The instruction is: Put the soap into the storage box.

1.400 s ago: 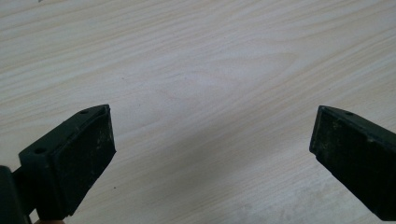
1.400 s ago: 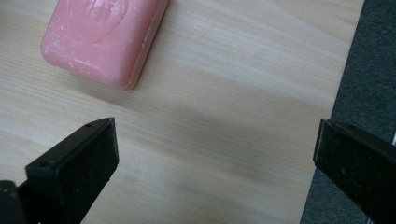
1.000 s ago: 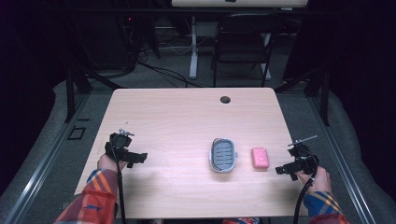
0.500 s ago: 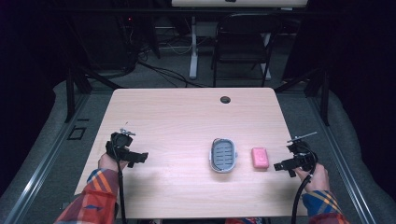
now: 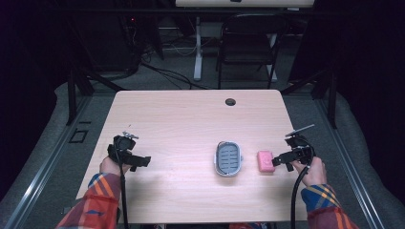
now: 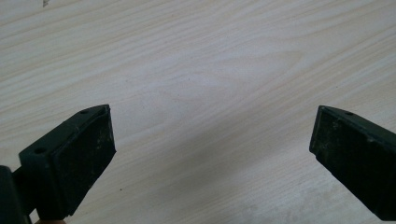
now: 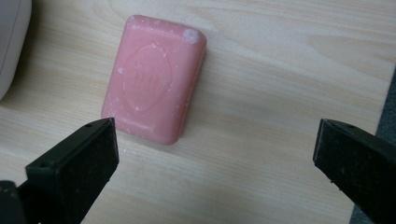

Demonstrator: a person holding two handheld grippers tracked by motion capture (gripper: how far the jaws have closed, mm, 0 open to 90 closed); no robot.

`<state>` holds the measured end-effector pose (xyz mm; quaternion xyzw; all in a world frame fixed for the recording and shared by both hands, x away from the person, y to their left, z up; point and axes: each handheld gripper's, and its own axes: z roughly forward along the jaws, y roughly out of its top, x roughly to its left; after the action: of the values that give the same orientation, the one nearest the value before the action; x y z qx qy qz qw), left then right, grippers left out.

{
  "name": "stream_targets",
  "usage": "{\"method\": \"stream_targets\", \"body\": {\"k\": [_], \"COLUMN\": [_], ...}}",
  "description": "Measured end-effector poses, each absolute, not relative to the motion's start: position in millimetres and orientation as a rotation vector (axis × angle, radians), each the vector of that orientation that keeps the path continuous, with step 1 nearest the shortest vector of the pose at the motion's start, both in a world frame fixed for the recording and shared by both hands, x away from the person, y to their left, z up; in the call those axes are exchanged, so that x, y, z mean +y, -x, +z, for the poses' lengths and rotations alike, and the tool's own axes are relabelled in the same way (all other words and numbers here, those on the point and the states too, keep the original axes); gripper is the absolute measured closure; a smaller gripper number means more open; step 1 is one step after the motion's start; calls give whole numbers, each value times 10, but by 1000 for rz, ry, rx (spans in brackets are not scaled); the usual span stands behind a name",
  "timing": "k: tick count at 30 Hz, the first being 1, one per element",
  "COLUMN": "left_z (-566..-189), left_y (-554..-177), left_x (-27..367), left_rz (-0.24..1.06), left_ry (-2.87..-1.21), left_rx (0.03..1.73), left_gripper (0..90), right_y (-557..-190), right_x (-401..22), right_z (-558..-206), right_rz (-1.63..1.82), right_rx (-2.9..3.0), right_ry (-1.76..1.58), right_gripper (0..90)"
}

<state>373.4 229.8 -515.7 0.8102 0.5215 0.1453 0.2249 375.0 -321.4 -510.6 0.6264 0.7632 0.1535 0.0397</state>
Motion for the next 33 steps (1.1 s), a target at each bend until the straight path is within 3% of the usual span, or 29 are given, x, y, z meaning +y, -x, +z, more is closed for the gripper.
{"method": "stream_targets", "body": {"k": [33], "left_z": [-5155], "left_y": [-3733], "left_x": [2280], "left_rz": [407], "left_ry": [-2257], "left_rx": [1408], "left_gripper": [2], "right_y": [-4094], "right_x": [-2691], "right_z": [-5205], "right_rz": [327], "right_rx": [2430], "right_ry": [-1939], "right_gripper": [0]}}
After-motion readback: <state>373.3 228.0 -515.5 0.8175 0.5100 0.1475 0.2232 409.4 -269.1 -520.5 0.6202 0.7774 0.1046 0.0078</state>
